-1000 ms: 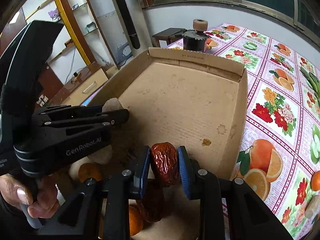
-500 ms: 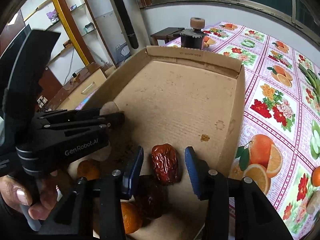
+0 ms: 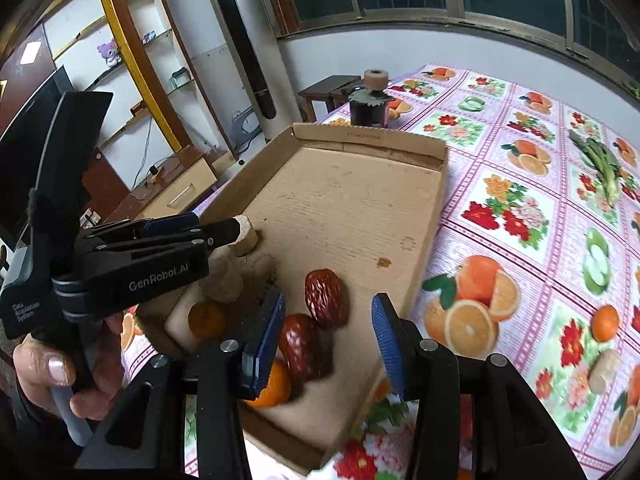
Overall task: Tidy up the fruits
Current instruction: 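Open the left tool to drop the bun in the tray while the right tool releases the date, then move both tools away from the tray toward the oranges on the table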
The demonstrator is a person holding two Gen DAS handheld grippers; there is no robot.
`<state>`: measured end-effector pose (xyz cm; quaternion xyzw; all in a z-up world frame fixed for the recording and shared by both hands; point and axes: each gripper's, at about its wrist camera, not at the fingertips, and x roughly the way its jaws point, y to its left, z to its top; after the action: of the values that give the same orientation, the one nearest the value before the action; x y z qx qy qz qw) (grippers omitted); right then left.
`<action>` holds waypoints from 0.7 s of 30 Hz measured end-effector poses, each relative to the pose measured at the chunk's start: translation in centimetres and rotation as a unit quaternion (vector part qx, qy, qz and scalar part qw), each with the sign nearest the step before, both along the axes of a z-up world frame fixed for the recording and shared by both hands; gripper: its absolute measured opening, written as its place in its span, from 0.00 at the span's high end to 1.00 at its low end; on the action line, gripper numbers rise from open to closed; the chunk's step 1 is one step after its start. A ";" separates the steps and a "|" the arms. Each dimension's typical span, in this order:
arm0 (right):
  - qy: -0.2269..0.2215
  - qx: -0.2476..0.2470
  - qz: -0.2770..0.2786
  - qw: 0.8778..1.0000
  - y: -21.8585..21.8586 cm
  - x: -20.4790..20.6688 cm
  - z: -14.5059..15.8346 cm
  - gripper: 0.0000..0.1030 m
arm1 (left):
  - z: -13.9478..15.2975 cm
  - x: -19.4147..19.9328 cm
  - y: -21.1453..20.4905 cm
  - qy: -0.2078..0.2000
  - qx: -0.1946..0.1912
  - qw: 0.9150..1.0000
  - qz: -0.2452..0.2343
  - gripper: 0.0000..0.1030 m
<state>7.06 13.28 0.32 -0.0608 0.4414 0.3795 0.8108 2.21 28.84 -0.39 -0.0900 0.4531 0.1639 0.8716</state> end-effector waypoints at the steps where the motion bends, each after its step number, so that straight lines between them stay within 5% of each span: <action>1: -0.001 0.001 -0.003 1.000 -0.5 -0.3 0.2 0.55 | 0.1 -0.1 -0.3 -0.001 0.001 1.000 -0.002 0.54; 21: -0.006 0.006 -0.092 0.996 -10.4 -2.3 1.0 0.53 | 1.9 -1.9 -5.1 -0.020 -0.006 0.999 -0.043 0.54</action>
<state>4.81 2.85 1.36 -0.0171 0.4380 0.3061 0.8451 0.33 23.78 1.51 -0.0790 0.4397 0.1214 0.8864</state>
